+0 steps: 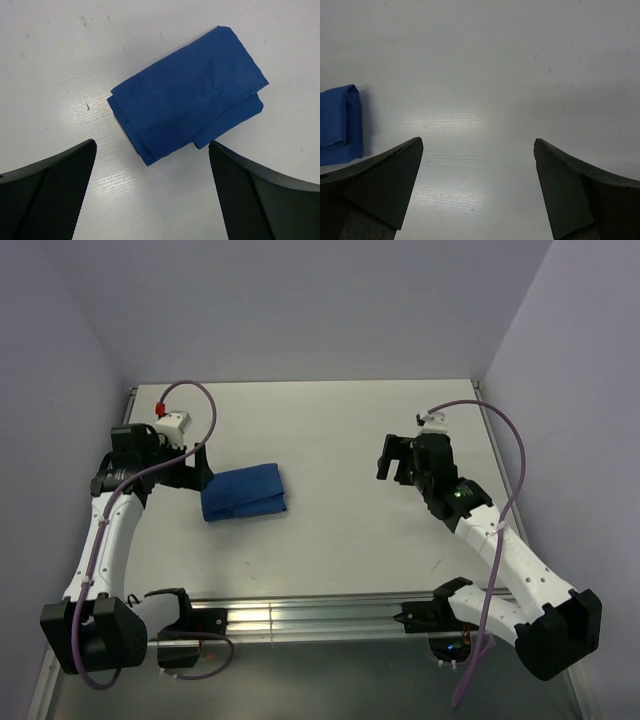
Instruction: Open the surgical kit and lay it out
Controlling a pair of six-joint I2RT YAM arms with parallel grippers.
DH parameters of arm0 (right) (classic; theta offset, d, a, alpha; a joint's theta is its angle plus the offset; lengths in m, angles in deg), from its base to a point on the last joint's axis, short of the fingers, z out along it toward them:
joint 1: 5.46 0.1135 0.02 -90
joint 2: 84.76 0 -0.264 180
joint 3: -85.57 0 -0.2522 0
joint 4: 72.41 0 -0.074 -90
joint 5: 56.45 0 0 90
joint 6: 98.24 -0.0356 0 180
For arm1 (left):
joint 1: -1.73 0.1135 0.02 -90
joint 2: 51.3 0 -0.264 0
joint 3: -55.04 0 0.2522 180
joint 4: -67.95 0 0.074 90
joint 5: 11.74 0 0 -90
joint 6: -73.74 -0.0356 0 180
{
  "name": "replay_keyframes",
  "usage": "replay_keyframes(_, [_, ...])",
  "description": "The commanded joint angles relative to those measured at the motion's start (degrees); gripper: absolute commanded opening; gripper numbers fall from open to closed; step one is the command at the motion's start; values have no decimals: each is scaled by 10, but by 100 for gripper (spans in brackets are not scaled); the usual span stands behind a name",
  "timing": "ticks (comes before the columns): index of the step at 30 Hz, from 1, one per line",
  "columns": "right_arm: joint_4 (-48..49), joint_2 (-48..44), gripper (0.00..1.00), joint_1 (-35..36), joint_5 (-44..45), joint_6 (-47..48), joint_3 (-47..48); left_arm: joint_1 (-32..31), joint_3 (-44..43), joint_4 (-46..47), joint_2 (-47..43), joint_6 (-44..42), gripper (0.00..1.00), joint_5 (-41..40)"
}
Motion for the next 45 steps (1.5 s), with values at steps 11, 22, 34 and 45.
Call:
replay_keyframes(11, [-61, 141, 100, -4, -94, -8, 76, 3, 12, -50, 39, -112, 93, -40])
replay_keyframes(22, [-32, 154, 100, -2, -178, -31, 53, 106, -5, -130, 179, -166, 71, -13])
replay_keyframes(34, [-41, 130, 100, -1, -178, -29, 30, 40, -34, -89, 286, -91, 51, 85])
replay_keyframes(45, [-32, 121, 99, -1, -185, -32, 15, -89, -53, -17, 304, -11, 48, 111])
